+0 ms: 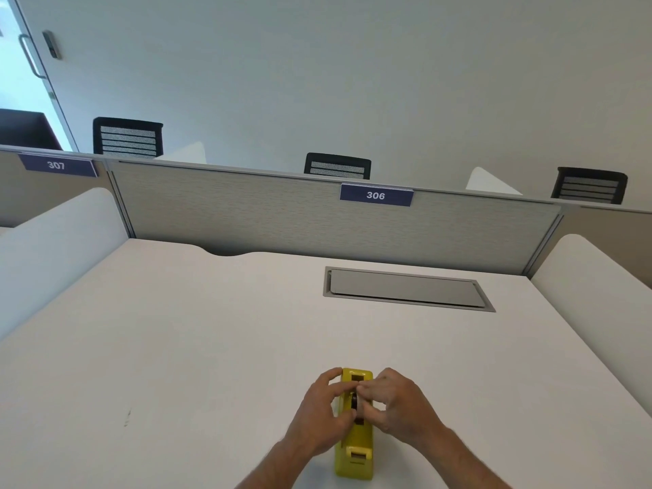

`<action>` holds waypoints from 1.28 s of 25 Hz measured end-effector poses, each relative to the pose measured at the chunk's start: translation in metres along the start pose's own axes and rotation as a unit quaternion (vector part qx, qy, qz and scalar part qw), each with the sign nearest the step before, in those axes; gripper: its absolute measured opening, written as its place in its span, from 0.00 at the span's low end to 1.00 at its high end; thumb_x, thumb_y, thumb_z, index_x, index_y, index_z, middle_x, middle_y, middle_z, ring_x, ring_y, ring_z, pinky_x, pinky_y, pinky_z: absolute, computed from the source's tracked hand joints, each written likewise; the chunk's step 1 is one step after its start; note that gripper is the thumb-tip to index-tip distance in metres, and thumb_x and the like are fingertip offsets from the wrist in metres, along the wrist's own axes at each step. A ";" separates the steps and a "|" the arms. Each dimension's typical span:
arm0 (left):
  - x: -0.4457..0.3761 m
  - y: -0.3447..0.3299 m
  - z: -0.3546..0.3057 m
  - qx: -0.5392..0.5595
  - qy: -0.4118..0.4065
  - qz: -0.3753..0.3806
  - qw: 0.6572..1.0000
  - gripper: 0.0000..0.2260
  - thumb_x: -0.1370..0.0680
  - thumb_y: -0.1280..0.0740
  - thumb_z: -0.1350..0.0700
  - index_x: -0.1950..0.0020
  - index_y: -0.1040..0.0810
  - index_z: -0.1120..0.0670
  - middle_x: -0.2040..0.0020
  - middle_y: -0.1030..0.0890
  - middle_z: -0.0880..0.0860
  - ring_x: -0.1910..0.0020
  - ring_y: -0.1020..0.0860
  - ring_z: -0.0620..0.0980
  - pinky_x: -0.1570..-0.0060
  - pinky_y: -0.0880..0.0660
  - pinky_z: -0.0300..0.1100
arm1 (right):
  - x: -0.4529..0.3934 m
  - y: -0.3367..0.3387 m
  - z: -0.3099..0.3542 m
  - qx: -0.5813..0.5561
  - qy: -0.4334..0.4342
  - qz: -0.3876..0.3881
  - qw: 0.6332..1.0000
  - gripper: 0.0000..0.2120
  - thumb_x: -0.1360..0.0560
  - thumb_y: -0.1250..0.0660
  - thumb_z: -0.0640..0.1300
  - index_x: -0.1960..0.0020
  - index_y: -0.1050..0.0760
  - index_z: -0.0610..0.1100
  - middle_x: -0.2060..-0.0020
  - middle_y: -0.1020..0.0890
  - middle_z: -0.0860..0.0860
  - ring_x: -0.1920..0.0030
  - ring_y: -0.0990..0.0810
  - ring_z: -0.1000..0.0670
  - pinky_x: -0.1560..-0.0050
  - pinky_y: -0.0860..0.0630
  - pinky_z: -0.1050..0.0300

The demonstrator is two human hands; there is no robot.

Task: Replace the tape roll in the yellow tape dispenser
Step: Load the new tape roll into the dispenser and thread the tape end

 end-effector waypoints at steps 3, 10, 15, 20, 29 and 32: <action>-0.001 0.000 0.001 0.001 0.004 -0.003 1.000 0.21 0.26 0.29 0.47 0.35 0.26 0.33 0.31 0.36 0.35 0.32 0.35 0.40 0.33 0.27 0.47 | -0.001 0.001 0.003 0.012 0.014 0.001 1.000 0.06 0.27 0.33 0.53 0.55 0.19 0.53 0.60 0.16 0.62 0.61 0.29 0.57 0.66 0.26 0.62; -0.001 0.001 -0.001 0.010 0.010 0.001 1.000 0.22 0.28 0.28 0.40 0.34 0.25 0.35 0.28 0.35 0.38 0.33 0.31 0.43 0.36 0.25 0.47 | -0.003 -0.001 0.001 0.006 0.017 0.005 1.000 0.06 0.25 0.35 0.51 0.58 0.21 0.52 0.63 0.17 0.61 0.64 0.30 0.56 0.67 0.25 0.57; -0.001 0.003 -0.003 0.010 0.008 -0.002 1.000 0.21 0.28 0.28 0.40 0.35 0.24 0.36 0.29 0.34 0.38 0.36 0.29 0.43 0.37 0.26 0.43 | -0.005 0.000 -0.002 -0.009 0.016 -0.001 1.000 0.05 0.25 0.33 0.50 0.59 0.22 0.54 0.63 0.17 0.61 0.65 0.32 0.58 0.63 0.24 0.57; -0.003 0.002 -0.006 -0.008 -0.002 0.005 1.000 0.23 0.30 0.26 0.45 0.36 0.25 0.37 0.31 0.34 0.37 0.37 0.29 0.42 0.37 0.27 0.38 | -0.002 0.000 -0.002 0.002 0.013 -0.003 1.000 0.08 0.30 0.31 0.54 0.52 0.20 0.54 0.58 0.16 0.61 0.59 0.27 0.58 0.64 0.26 0.65; -0.002 0.002 -0.008 -0.020 -0.004 0.006 1.000 0.23 0.30 0.27 0.43 0.35 0.25 0.38 0.29 0.34 0.39 0.38 0.28 0.42 0.38 0.25 0.41 | -0.003 0.002 -0.006 -0.022 0.007 -0.009 1.000 0.08 0.28 0.32 0.53 0.52 0.17 0.54 0.56 0.16 0.61 0.58 0.25 0.56 0.66 0.23 0.60; -0.002 0.002 -0.009 -0.024 -0.006 0.007 1.000 0.22 0.30 0.27 0.43 0.36 0.25 0.38 0.28 0.34 0.39 0.39 0.28 0.42 0.39 0.25 0.39 | -0.001 0.000 -0.008 -0.029 -0.004 -0.009 1.000 0.07 0.28 0.32 0.53 0.52 0.17 0.55 0.57 0.16 0.62 0.59 0.25 0.57 0.65 0.23 0.59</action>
Point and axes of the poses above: each hand's wrist, its own x-axis away from the middle knuckle, its own y-axis out of the back of the hand, z = x × y, the point moved 9 cm from there along -x, towards the middle knuckle
